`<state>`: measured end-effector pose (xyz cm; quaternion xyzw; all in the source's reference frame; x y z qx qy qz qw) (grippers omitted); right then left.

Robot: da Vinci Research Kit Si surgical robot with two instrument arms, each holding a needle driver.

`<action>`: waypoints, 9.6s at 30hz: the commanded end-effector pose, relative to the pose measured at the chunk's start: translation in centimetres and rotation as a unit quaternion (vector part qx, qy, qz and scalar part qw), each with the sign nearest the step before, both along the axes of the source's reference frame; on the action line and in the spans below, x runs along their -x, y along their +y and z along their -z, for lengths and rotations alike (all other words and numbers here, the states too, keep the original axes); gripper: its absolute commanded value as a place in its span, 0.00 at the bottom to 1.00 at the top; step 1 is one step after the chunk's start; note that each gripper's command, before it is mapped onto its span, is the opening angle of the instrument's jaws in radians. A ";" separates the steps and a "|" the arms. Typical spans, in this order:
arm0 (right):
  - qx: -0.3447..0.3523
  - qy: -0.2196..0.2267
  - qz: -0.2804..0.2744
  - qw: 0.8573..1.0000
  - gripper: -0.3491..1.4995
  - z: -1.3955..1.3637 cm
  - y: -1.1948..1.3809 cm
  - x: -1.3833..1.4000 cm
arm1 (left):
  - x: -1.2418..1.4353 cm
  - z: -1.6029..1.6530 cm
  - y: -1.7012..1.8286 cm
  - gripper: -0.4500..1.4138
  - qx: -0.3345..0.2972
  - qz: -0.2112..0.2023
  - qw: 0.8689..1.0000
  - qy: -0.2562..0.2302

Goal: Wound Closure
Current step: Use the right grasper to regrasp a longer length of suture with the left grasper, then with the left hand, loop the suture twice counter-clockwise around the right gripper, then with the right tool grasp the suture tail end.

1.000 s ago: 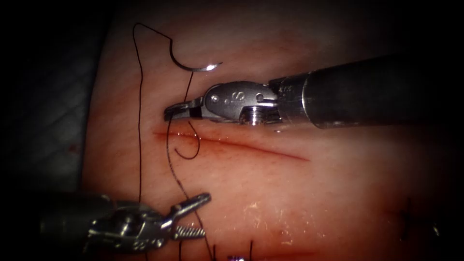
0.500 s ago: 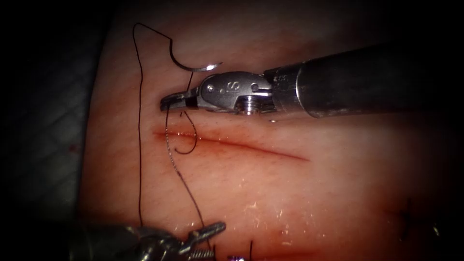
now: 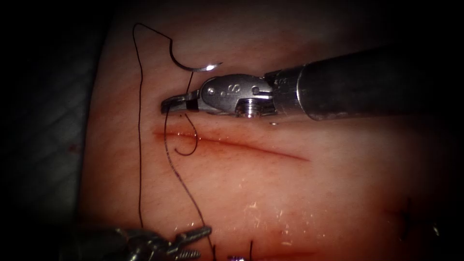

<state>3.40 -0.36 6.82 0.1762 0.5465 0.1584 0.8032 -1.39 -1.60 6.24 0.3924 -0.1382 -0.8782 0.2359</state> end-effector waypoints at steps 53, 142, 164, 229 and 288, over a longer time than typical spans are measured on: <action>0.043 0.043 -0.060 0.996 0.95 0.45 -0.84 0.45 | -1.35 0.15 0.46 0.00 0.026 0.151 0.988 -0.028; 0.007 0.174 -0.129 0.976 0.90 -0.01 -0.27 -0.88 | -0.60 -0.42 0.78 0.00 0.013 -0.012 0.999 -0.041; 0.093 0.074 -0.123 0.985 0.82 -0.22 -0.33 -0.82 | -0.47 0.37 0.52 0.00 0.078 -0.045 0.993 -0.071; -0.106 0.324 -0.051 0.939 0.60 -0.36 -0.51 -0.25 | -1.36 -1.07 1.62 0.00 0.054 -0.115 0.983 -0.130; -0.153 -0.037 -0.461 0.874 0.74 -0.58 -0.71 0.27 | -0.67 -0.98 1.35 0.00 -0.017 -0.032 0.987 -0.154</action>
